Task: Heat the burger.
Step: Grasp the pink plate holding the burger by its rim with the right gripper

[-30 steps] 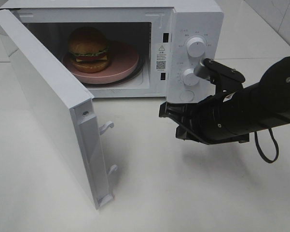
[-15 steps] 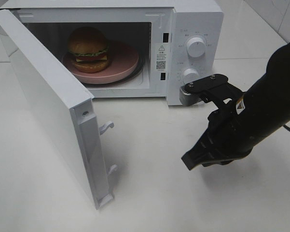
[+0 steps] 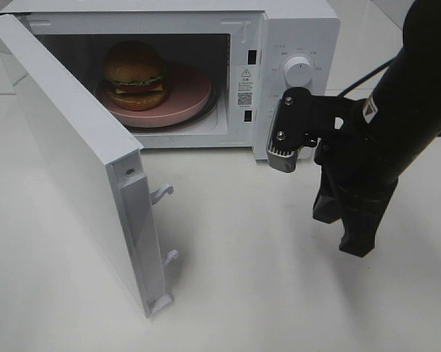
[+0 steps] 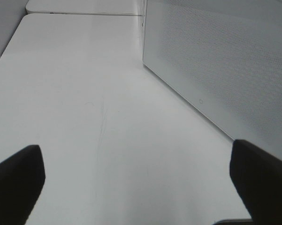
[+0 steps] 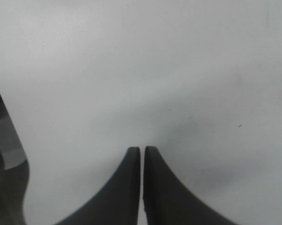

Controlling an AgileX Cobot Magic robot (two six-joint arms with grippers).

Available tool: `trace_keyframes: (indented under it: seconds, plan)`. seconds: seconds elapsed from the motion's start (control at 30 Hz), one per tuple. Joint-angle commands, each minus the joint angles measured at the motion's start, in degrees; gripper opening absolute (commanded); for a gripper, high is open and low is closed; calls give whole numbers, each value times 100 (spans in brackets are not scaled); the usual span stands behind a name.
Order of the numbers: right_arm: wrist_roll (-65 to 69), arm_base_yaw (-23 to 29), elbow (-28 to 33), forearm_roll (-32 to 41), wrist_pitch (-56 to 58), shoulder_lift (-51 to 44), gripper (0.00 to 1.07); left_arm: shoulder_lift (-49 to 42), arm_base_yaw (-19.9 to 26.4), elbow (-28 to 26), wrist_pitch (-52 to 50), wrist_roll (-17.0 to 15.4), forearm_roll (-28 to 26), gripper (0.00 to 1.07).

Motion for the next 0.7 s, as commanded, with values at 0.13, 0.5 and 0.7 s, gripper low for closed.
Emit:
trace_keyframes:
  seconds: [0.13, 0.5, 0.7]
  plan:
    - [-1799, -6, -430, -189, 92, -40, 11, -86, 0, 23, -74, -34, 11, 100]
    - [-2532, 0, -556, -1192, -659, -40, 47, -86, 0, 23, -74, -34, 11, 100]
    - [-2424, 6, -556, -1364, -1490, -34, 80, -86, 0, 23, -74, -34, 11, 100]
